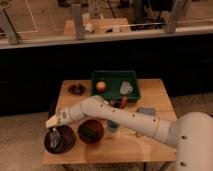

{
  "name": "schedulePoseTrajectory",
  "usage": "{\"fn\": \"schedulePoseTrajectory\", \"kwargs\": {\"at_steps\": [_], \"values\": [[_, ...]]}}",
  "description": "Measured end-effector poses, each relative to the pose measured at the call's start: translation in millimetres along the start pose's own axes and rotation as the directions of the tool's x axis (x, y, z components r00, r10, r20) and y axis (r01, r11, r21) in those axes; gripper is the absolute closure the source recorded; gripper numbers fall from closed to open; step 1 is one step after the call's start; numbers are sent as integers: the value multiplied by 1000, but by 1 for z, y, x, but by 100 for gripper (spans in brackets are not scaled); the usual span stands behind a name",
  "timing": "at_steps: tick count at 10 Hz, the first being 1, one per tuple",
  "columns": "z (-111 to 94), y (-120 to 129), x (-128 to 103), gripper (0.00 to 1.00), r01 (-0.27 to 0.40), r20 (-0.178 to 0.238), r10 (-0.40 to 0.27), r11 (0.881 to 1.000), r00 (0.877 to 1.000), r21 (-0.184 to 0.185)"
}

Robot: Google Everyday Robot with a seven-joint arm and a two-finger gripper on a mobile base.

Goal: Wipe purple bowl with brush

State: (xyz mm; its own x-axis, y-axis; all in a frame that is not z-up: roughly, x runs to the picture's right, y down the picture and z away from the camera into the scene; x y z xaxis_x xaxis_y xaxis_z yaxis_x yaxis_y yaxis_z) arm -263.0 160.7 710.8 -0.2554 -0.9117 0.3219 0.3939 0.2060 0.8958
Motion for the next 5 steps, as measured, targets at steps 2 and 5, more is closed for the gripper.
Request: {"fn": "schedulePoseTrajectory", "kwargs": {"at_steps": [2, 5], "values": [[-15, 11, 3, 100, 1, -11, -1, 1000, 1000, -12], [-15, 28, 31, 100, 30, -17, -30, 999, 999, -19]]}}
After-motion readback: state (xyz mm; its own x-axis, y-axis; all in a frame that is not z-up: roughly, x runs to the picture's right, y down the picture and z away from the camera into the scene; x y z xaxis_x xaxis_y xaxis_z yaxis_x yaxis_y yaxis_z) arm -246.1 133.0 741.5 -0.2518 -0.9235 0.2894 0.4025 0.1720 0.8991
